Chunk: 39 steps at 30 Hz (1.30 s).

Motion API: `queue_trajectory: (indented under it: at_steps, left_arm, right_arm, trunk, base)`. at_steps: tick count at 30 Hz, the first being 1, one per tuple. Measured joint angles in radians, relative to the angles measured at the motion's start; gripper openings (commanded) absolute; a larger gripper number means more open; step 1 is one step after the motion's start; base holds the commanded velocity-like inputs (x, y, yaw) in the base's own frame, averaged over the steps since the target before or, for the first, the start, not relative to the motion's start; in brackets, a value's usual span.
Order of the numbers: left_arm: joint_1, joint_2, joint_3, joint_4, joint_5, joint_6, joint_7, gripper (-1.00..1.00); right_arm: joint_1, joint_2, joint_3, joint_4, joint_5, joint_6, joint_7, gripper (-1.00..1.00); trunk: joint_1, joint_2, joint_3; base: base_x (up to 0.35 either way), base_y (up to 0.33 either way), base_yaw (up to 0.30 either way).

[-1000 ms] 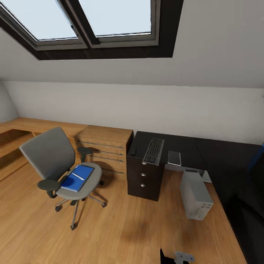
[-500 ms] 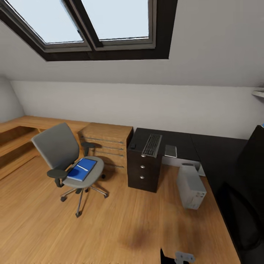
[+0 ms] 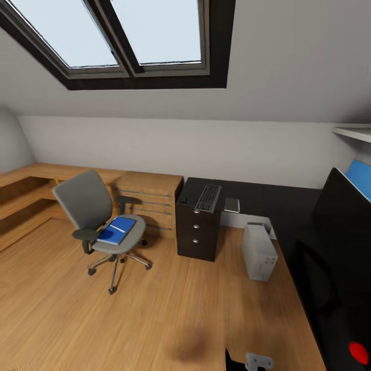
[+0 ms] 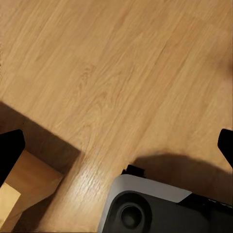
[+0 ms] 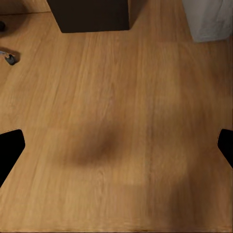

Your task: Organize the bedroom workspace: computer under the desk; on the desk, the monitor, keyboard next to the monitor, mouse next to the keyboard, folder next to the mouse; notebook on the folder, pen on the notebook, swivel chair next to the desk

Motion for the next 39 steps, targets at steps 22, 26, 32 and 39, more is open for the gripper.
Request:
queue_trajectory:
  at_steps: [22, 26, 32, 39]
  left_arm:
    - [0.000, -0.001, 0.000, 0.000, 0.000, 0.001, 0.000, 1.00]
    - [0.000, -0.001, 0.000, 0.000, 0.000, 0.001, 0.000, 1.00]
    - [0.000, -0.001, 0.000, 0.000, 0.001, 0.003, 0.000, 1.00]
    - [0.000, -0.001, 0.000, 0.003, 0.001, 0.007, 0.000, 1.00]
  right_arm:
    - [0.000, 0.000, 0.001, 0.000, 0.002, 0.000, 0.001, 1.00]
    - [0.000, 0.001, 0.001, 0.000, 0.002, 0.000, 0.001, 1.00]
    - [0.000, 0.002, 0.002, 0.000, 0.003, 0.000, 0.001, 1.00]
    - [0.000, 0.002, 0.002, 0.000, 0.003, 0.000, 0.001, 1.00]
  trunk:
    - [0.000, 0.000, 0.000]
    - [0.000, 0.000, -0.002]
    - [0.000, 0.000, -0.007]
    - [-0.001, 0.000, -0.012]
  base:
    - [-0.337, 0.000, -0.125]
    - [-0.337, 0.000, -0.260]
    - [-0.325, -0.056, -0.244]
    - [-0.133, -0.260, -0.123]
